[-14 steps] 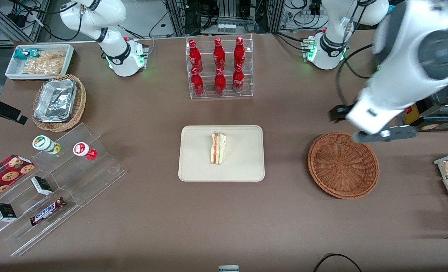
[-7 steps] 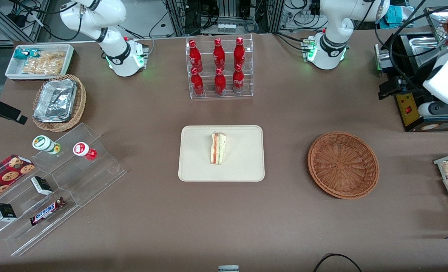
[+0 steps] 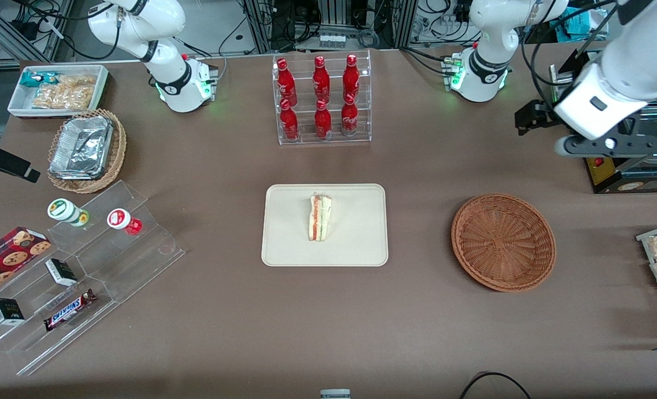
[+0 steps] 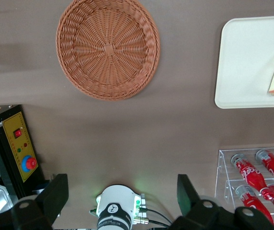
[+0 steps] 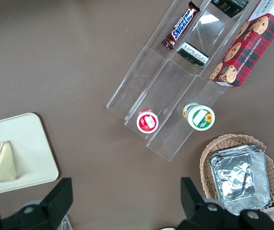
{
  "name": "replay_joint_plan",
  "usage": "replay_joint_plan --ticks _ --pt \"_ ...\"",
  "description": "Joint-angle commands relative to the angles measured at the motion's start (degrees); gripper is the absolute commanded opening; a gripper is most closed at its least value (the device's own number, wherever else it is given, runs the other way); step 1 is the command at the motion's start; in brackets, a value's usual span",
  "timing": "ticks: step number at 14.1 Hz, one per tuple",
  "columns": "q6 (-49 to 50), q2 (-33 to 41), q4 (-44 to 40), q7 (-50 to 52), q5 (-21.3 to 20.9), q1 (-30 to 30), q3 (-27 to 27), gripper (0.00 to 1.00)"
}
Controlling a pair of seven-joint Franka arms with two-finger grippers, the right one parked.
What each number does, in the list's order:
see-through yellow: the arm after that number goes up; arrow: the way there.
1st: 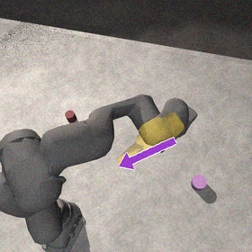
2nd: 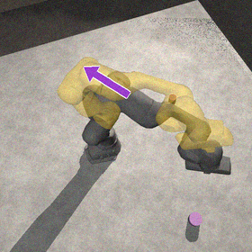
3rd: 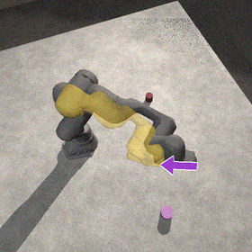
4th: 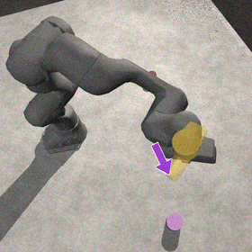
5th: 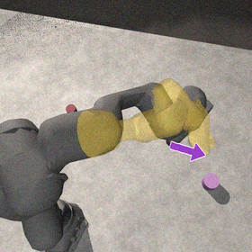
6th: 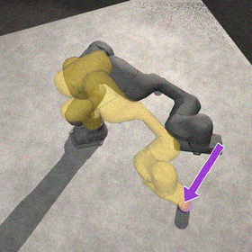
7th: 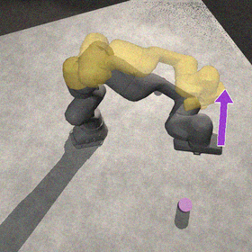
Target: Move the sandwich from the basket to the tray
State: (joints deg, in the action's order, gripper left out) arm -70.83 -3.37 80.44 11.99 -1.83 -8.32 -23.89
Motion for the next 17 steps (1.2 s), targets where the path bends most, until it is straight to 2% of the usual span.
replay_joint_plan --ticks 1,17 --pt "0.25 2.67 2.70 -0.04 -0.63 -1.08 -0.20 1.00" --pt "-1.33 3.55 2.96 -0.04 -0.63 -0.55 1.56 1.00"
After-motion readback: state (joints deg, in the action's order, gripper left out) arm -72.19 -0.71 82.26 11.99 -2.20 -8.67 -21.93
